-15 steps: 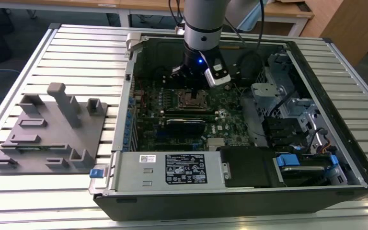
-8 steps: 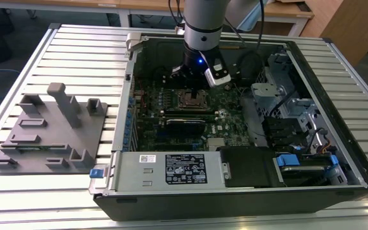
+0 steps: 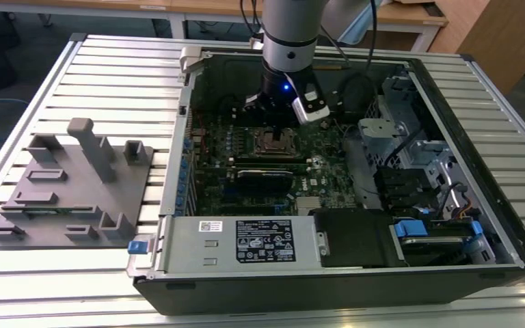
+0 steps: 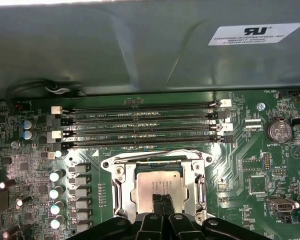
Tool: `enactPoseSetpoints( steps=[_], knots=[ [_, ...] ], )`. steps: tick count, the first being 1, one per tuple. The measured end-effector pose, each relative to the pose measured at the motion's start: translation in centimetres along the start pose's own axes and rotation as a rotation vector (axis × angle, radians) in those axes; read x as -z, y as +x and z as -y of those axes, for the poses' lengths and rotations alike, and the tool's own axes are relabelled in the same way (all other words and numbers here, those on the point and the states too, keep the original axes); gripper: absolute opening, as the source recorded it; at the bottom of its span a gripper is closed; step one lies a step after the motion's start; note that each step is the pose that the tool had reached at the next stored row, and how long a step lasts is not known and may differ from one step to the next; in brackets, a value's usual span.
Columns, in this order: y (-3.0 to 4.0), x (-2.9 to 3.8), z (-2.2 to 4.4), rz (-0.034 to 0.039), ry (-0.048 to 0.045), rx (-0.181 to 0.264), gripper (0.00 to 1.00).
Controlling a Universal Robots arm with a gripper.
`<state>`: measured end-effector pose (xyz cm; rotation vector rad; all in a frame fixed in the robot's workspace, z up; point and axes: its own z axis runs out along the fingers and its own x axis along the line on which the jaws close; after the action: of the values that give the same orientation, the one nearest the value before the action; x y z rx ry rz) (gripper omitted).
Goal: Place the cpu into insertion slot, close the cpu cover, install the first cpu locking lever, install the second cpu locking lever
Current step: 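Install the first cpu locking lever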
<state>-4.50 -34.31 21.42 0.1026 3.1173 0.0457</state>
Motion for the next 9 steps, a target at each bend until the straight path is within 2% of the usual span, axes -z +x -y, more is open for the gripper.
enactPoseSetpoints(
  steps=[9],
  knots=[
    [0.0, 0.0, 0.0, -0.0002, -0.0001, 0.006, 0.1]
  ],
)
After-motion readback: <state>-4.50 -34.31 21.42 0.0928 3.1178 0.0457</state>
